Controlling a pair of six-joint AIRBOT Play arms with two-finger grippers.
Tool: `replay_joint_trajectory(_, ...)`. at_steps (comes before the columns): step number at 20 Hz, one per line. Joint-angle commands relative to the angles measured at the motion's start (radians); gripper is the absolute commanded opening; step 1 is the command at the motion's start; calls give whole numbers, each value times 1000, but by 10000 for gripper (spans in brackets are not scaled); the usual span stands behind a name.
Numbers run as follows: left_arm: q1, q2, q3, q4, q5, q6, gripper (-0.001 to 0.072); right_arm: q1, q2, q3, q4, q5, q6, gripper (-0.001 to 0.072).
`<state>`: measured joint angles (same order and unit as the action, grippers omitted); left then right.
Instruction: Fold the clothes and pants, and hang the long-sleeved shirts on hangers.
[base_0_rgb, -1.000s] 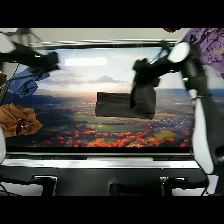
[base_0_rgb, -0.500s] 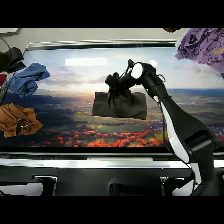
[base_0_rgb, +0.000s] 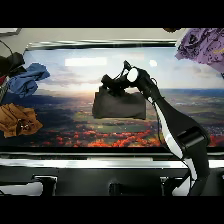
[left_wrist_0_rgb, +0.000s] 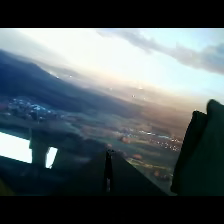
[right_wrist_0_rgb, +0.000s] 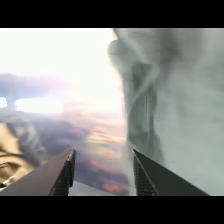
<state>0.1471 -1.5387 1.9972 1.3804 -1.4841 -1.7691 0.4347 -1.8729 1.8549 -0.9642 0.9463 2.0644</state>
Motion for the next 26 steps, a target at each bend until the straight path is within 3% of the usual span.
replay_joint_trajectory(1, 1, -3, -13, 0, -1, 0, 18, -2, 36, 2, 106, -39, -148, 428)
replay_joint_trajectory(6, 1, -3, -14, 1, 0, 0, 18, -153, 169, 3, 105, 153, -204, 428)
replay_joint_trajectory(8, 1, -3, -14, 1, 0, 0, 19, -287, 220, 3, 104, 269, -307, 443)
replay_joint_trajectory(9, 1, -3, -14, 1, -1, 0, 18, -369, 234, 3, 104, 338, -360, 496)
replay_joint_trajectory(11, 1, -3, -14, 1, 0, 0, 18, -523, 235, -11, 105, 439, -464, 495)
replay_joint_trajectory(17, 1, -3, -14, 1, 8, 1, 19, -816, 194, -368, 341, 440, -748, 483)
replay_joint_trajectory(24, 1, -3, -14, 1, 30, 0, 19, -796, 5, -581, 470, 402, -960, 468)
replay_joint_trajectory(26, 1, -4, -14, 1, 48, 0, 19, -777, -35, -581, 506, 380, -981, 416)
